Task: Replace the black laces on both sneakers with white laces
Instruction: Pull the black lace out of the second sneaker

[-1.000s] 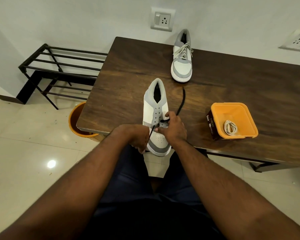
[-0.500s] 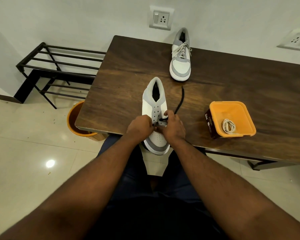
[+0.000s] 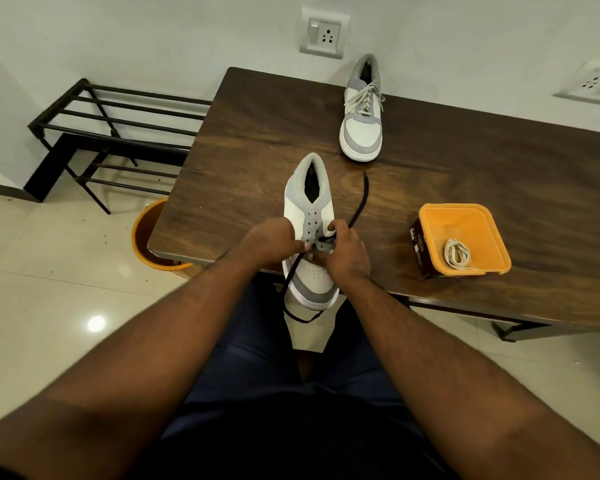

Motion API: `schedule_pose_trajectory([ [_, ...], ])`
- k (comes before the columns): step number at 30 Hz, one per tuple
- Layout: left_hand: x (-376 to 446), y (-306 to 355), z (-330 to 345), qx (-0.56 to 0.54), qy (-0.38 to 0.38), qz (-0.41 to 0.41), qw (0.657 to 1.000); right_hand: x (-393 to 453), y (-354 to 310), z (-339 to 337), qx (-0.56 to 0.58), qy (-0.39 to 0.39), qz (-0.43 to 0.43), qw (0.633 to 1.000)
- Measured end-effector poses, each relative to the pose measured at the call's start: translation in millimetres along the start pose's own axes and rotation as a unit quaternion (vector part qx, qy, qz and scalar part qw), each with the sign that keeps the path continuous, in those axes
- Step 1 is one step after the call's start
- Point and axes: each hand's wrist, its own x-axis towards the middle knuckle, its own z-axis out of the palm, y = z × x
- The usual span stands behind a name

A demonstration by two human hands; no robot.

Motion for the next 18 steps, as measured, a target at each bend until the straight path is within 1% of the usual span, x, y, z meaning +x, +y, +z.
schedule_pose_trajectory([
  [1, 2.1, -0.2, 8.9, -0.033, 0.029, -0.015, 0.999, 0.1, -0.1, 0.3, -0.004, 0.001, -0.003, 1.0],
  [3, 3.7, -0.5, 23.0, -0.078, 0.037, -0.022, 0.996, 0.9, 0.5, 0.7, -0.014, 0.005, -0.006, 1.0],
  [4, 3.9, -0.9, 27.4, -0.077, 0.036, -0.014, 0.996, 1.1, 0.6, 0.6, -0.016, 0.006, -0.007, 1.0],
  [6, 1.8, -1.2, 29.4, -0.027, 0.026, 0.03, 0.999, 1.0, 1.0, 1.0, -0.012, 0.003, -0.007, 1.0],
  [8, -1.3, -2.5, 25.1, 0.031, -0.006, 0.078, 0.996, 0.9, 1.5, 1.2, -0.011, 0.002, -0.011, 1.0],
  [10, -6.1, -4.1, 16.4, 0.044, -0.078, 0.096, 0.991, 1.1, 1.6, 0.9, -0.007, 0.0, -0.01, 1.0],
  [11, -10.1, -3.6, 11.4, 0.033, -0.134, 0.1, 0.985, 1.4, 1.9, 0.9, -0.003, -0.002, -0.008, 1.0],
  [13, -22.2, 1.9, 0.0, -0.006, -0.264, 0.102, 0.959, 1.4, 1.9, 1.1, 0.006, -0.006, -0.005, 1.0],
  [14, -27.4, 5.4, -5.9, -0.032, -0.312, 0.107, 0.943, 1.7, 2.0, 1.0, 0.009, -0.005, -0.006, 1.0],
  [15, -31.8, 8.1, -11.3, -0.059, -0.34, 0.114, 0.932, 1.0, 2.3, 1.5, 0.009, -0.005, -0.006, 1.0],
  [16, -35.2, 9.9, -17.4, -0.078, -0.35, 0.121, 0.925, 1.1, 2.7, 1.6, 0.009, -0.005, -0.006, 1.0],
  [18, -41.9, 10.6, -29.1, -0.103, -0.353, 0.132, 0.92, 1.1, 2.9, 1.7, 0.011, -0.006, -0.005, 1.0],
])
